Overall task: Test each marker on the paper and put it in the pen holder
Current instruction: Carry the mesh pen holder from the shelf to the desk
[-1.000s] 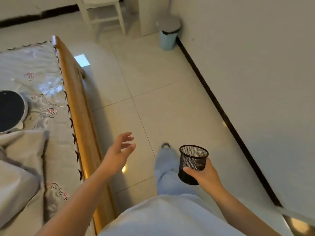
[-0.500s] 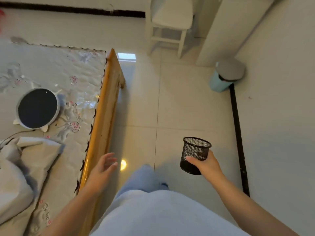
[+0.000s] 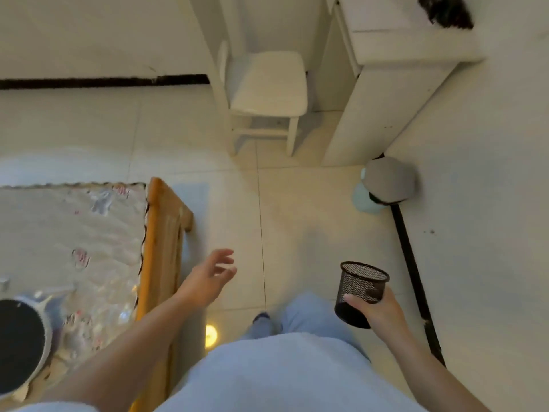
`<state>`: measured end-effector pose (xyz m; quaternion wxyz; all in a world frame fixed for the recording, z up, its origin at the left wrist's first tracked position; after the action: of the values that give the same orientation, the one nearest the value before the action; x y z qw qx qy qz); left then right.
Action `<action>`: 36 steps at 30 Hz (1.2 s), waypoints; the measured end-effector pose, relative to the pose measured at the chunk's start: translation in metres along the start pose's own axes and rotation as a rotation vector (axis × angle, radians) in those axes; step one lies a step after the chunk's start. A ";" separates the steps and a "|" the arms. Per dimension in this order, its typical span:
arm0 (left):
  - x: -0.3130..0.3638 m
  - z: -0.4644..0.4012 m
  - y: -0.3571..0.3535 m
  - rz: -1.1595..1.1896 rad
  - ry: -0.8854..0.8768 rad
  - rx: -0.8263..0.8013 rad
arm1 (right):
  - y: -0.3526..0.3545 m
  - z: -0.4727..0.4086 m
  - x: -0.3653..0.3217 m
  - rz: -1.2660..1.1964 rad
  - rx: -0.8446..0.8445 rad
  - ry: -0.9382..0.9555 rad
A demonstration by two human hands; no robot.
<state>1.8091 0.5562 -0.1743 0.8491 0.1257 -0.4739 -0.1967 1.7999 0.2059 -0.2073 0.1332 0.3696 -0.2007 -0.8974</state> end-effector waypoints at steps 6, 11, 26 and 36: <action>0.090 -0.147 0.038 0.026 -0.067 0.052 | -0.005 -0.108 -0.086 -0.027 0.011 -0.019; 0.125 -0.230 0.053 0.109 0.071 0.147 | -0.008 -0.209 -0.195 0.034 -0.114 0.035; 0.208 -0.480 0.148 0.092 0.127 0.092 | -0.020 -0.407 -0.492 0.042 -0.135 0.193; 0.323 -0.657 0.196 -0.063 -0.027 -0.113 | -0.005 -0.481 -0.568 -0.117 0.101 0.063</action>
<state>2.5651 0.6019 -0.1927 0.8416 0.0896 -0.4695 -0.2515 2.5370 0.3043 -0.1739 0.0681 0.4150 -0.2196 -0.8803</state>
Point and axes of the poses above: each hand's wrist, its own z-axis away from the middle knuckle, its own y-axis out of the back of the hand, x = y × z, the point moved 2 cm from there along -z, towards the middle knuckle, and after that the axes turned 4 degrees about -y, right-handed, at the moved point
